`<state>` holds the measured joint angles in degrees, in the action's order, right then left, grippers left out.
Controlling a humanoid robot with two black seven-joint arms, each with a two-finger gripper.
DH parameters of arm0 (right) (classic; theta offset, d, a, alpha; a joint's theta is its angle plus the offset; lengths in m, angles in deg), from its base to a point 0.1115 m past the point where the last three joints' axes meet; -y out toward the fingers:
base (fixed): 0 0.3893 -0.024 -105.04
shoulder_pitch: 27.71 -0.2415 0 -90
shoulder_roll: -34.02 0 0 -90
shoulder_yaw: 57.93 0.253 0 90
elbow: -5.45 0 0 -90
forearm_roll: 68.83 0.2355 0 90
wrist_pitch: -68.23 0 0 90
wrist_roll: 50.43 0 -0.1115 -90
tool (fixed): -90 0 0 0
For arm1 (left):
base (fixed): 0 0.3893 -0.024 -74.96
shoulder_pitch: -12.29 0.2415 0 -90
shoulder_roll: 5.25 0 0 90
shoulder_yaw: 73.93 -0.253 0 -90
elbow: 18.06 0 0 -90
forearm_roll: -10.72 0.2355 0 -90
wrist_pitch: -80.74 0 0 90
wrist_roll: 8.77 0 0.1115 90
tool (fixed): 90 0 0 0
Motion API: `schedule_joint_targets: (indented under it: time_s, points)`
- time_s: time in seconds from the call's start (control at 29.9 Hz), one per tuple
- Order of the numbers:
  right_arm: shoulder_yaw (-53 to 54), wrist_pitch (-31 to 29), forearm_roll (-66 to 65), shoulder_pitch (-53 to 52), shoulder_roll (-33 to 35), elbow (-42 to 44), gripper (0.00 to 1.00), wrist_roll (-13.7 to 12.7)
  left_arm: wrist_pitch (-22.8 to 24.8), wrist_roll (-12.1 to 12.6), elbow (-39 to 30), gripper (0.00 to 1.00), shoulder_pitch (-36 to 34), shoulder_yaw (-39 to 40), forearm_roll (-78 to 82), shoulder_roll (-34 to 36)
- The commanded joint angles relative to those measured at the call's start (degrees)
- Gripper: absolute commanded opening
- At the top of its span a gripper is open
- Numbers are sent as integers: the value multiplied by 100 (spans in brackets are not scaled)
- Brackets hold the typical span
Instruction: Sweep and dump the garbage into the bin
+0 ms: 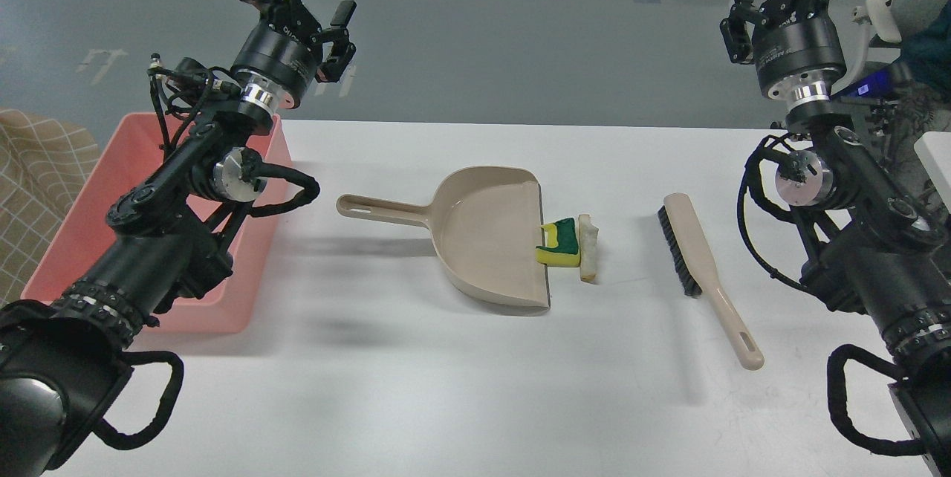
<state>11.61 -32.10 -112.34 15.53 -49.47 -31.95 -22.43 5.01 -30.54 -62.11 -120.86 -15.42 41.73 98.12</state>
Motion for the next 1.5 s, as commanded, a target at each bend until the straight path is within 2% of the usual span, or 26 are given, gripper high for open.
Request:
schedule_joint_targets:
  time_s: [0.0,0.33,0.53,0.63,0.77,0.93,1.07,1.27,1.47]
  points:
    - [7,5,0,61,-9,-57,100,0,6,-55,-60,98,18,3,-7,-36]
    - [7,22,0,62,-44,-93,100,0,50,-29,-130,98,61,-15,19,8]
    - [-2,40,0,105,-71,-224,100,0,-12,-20,-815,98,404,-550,160,192]
    - [-2,40,0,132,-106,-251,100,0,-143,-29,-1342,98,650,-753,528,464]
    - [7,40,0,141,-123,-242,100,0,-599,-20,-2201,98,1071,-902,1352,859]
    - [7,40,0,149,-185,-260,100,0,-680,94,-3504,98,1748,-1104,2777,1597]
    - [15,40,0,141,-124,-260,100,0,-1048,453,-4426,98,2424,-1113,4077,2326]
    - [7,31,0,149,-88,-260,100,0,-1277,507,-5191,98,3092,-1104,4783,3056]
    - [-2,31,0,158,-97,-260,100,0,-1585,568,-5632,98,3814,-1104,4994,3137]
